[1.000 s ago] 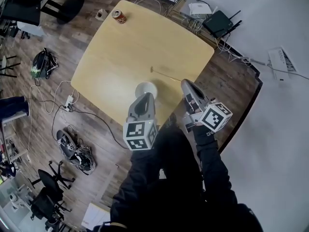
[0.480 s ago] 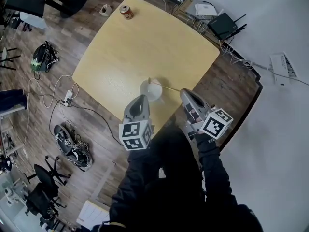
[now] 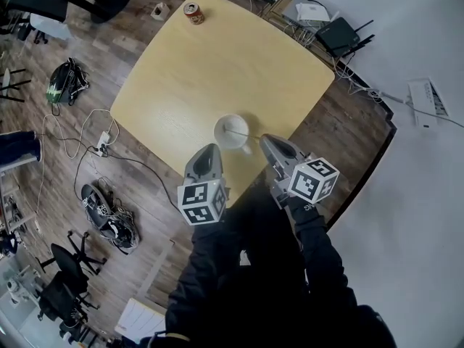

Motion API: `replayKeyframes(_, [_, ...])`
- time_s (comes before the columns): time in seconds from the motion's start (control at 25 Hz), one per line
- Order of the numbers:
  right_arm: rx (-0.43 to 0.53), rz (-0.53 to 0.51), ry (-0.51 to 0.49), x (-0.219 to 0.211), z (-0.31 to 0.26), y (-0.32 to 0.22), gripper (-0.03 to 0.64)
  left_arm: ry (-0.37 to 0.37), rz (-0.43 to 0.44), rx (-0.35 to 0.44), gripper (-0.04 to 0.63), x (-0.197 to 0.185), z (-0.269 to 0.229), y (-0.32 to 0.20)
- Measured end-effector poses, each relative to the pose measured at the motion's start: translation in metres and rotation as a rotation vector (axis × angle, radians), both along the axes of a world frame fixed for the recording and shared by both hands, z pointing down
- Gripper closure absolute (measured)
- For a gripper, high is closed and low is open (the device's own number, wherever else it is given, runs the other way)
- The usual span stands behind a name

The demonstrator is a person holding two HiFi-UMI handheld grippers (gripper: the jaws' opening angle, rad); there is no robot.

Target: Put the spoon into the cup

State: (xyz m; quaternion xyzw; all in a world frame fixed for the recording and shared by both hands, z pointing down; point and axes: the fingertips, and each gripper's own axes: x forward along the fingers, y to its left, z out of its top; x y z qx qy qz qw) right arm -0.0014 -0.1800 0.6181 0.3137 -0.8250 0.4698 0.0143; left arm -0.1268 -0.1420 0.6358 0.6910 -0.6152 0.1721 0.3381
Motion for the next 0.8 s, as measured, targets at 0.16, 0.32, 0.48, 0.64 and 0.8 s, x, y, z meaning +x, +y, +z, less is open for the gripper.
replayKeyframes(0.16, [-0.015, -0.025, 0.024, -0.012, 0.01, 0.004, 0.592, 0.002, -0.012, -0.004, 0.557, -0.007, 0.004, 0.004])
replayKeyframes(0.32, [-0.032, -0.037, 0.048, -0.017, 0.016, 0.006, 0.592, 0.003, -0.02, -0.006, 0.557, -0.014, 0.005, 0.006])
replayKeyframes(0.48, [-0.036, -0.025, 0.072, -0.016, 0.018, 0.002, 0.592, 0.009, -0.03, -0.009, 0.557, -0.021, 0.006, 0.005])
replayKeyframes(0.64, [-0.049, 0.001, 0.066, -0.013, 0.02, 0.001, 0.592, 0.015, -0.031, -0.011, 0.557, -0.025, 0.006, 0.007])
replayKeyframes(0.8, [-0.083, 0.014, 0.028, -0.012, 0.023, 0.001, 0.507, 0.016, -0.031, -0.016, 0.557, -0.028, 0.007, 0.008])
